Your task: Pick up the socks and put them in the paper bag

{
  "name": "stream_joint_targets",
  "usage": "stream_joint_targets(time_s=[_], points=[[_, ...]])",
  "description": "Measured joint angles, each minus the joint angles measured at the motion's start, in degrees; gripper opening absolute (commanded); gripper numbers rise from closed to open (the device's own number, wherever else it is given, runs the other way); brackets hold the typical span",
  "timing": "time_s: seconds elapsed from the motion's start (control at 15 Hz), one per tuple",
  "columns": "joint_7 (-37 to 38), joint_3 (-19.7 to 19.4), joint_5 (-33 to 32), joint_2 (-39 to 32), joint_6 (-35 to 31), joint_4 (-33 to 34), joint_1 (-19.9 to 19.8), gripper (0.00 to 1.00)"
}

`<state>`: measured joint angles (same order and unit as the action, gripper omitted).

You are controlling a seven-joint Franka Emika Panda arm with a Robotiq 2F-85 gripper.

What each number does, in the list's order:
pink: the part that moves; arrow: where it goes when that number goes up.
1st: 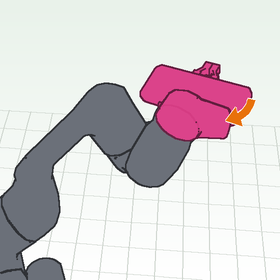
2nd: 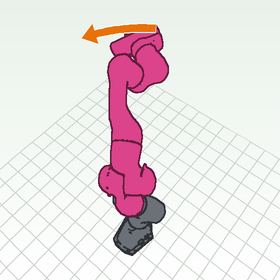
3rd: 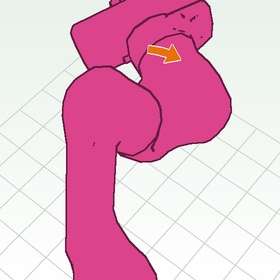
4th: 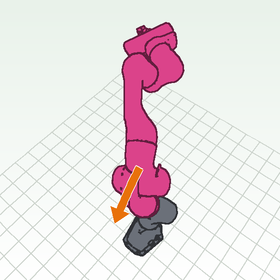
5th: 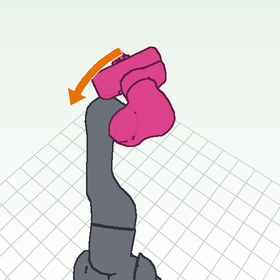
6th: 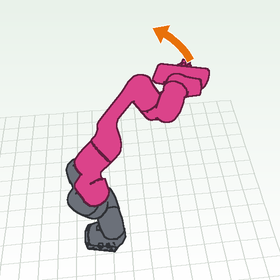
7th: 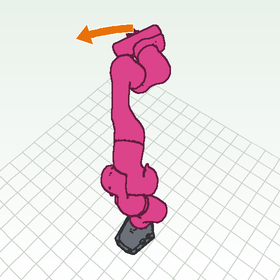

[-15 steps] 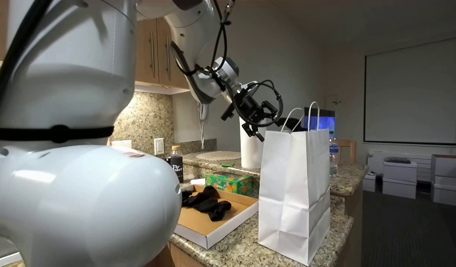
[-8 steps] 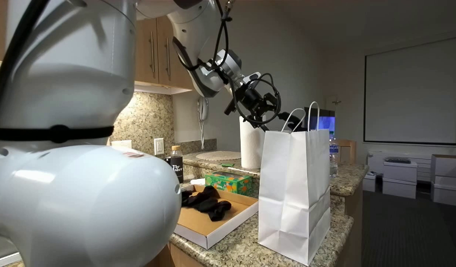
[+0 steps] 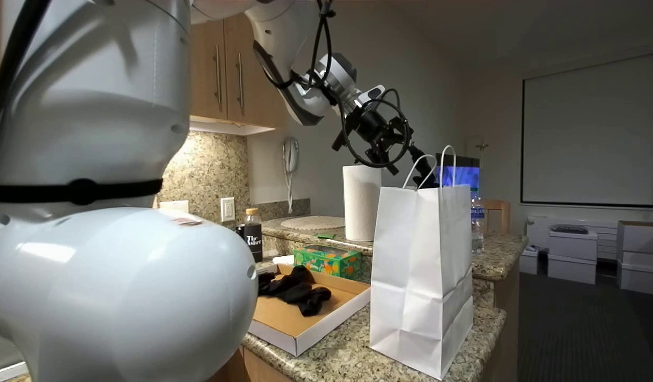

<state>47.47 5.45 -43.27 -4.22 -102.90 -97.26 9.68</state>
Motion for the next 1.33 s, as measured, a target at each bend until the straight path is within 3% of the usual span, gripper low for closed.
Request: stream_joint_targets(time_s=[1.07,1.33], points=[[0.0,-3.3,7.2,4.0,0.0,-1.1,-5.0,1.00],[-3.8,-2.6,10.9,4.4,-4.7,-1.2,-4.8,1.00]])
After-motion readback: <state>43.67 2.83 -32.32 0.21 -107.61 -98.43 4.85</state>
